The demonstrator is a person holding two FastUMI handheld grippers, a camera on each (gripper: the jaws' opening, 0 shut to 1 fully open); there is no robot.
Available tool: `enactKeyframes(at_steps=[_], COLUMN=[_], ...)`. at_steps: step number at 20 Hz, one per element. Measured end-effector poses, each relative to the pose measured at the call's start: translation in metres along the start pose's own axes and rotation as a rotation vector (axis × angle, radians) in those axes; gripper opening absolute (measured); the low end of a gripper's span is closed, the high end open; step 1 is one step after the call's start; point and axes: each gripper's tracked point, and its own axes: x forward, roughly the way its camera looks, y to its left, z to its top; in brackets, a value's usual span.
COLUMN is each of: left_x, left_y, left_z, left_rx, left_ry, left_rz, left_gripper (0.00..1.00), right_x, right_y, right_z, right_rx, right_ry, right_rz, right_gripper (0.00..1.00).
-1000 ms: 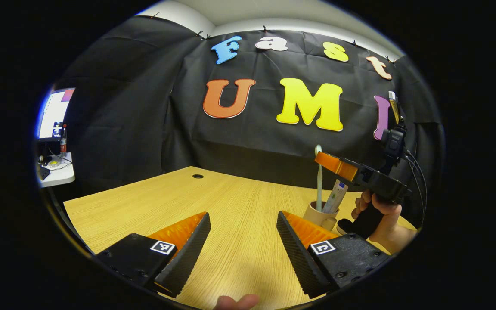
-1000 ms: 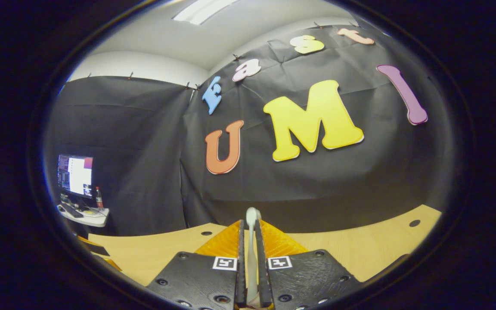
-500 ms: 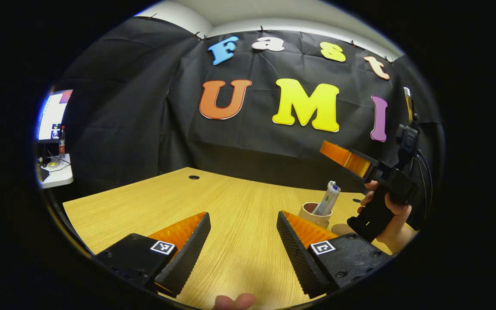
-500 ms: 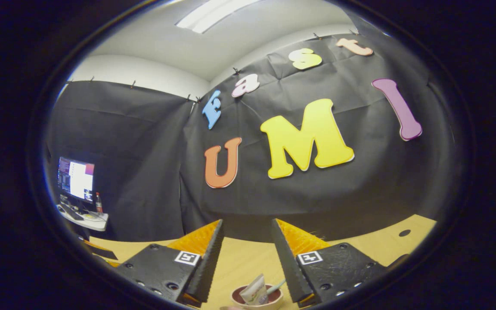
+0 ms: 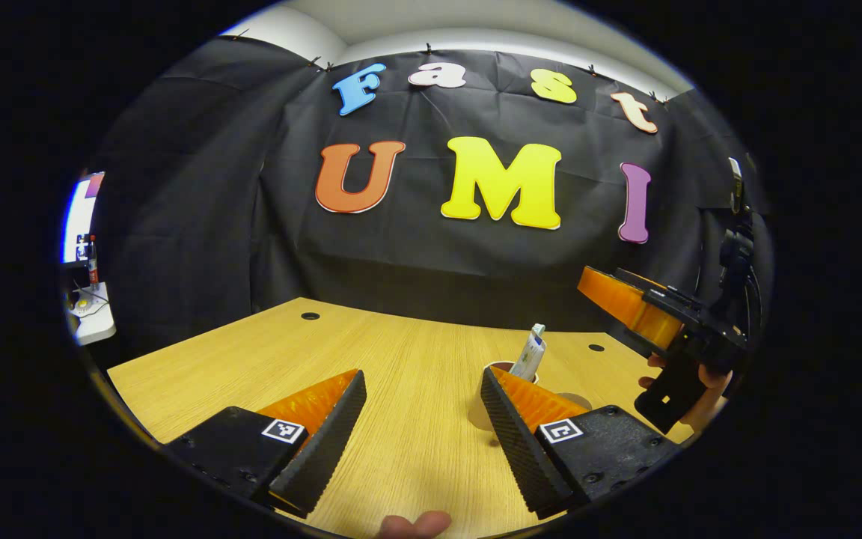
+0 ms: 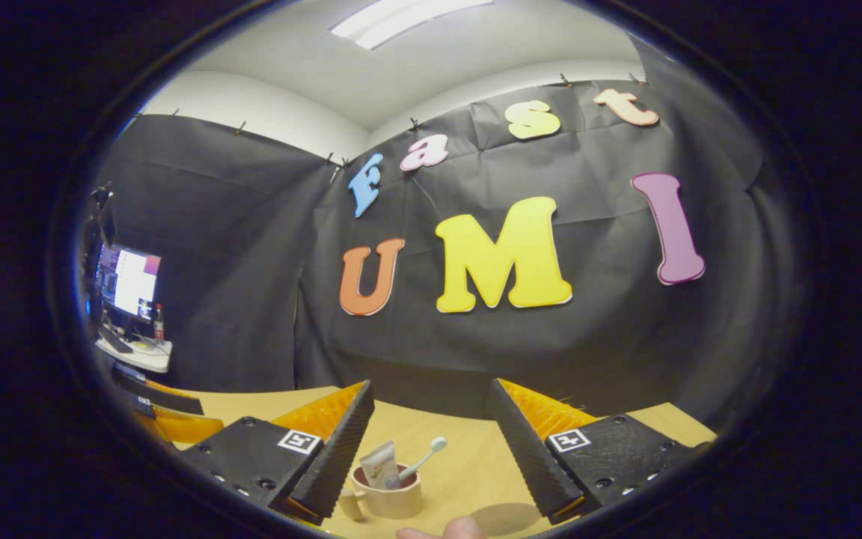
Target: Put the toothbrush and toothpaste on the desktop into the cup, then pick up the cup and place it on the coaster on the desktop.
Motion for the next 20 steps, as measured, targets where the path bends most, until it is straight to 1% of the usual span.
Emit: enactKeyframes(at_steps=[2, 5, 8, 10, 12, 14, 17, 18, 20], left_x=[0.009, 0.026, 0.052, 0.068, 0.077, 0.08, 0.075, 0.073, 0.072], left_y=[-0.01, -0.03, -0.051, -0.061, -0.068, -0.078, -0.082, -0.082, -0.084], left_z=[0.011, 0.025, 0.033, 0.021, 0.003, -0.019, -0.049, -0.058, -0.072], left_rx=[0.012, 0.007, 0.015, 0.063, 0.097, 0.098, 0.121, 0.115, 0.1], left_ry=[0.019, 0.103, 0.204, 0.309, 0.448, 0.593, 0.782, 0.837, 0.927], left_rz=[-0.031, -0.103, -0.169, -0.199, -0.222, -0.26, -0.262, -0.256, -0.251], left_gripper=[0.98, 0.98, 0.98, 0.98, 0.98, 0.99, 0.98, 1.0, 0.98], right_x=[-0.026, -0.067, -0.113, -0.139, -0.161, -0.179, -0.196, -0.201, -0.206], right_y=[-0.019, -0.054, -0.086, -0.112, -0.134, -0.147, -0.168, -0.169, -0.172], right_z=[0.009, 0.021, 0.024, 0.022, 0.014, 0.004, -0.017, -0.019, -0.021], right_rx=[-0.022, -0.066, -0.076, -0.114, -0.143, -0.122, -0.067, -0.046, -0.027], right_ry=[-0.006, -0.022, -0.017, -0.009, 0.019, 0.043, 0.104, 0.113, 0.114], right_rz=[-0.025, -0.085, -0.146, -0.19, -0.237, -0.258, -0.3, -0.305, -0.312], right_gripper=[0.94, 0.93, 0.94, 0.94, 0.95, 0.94, 0.94, 0.94, 0.94])
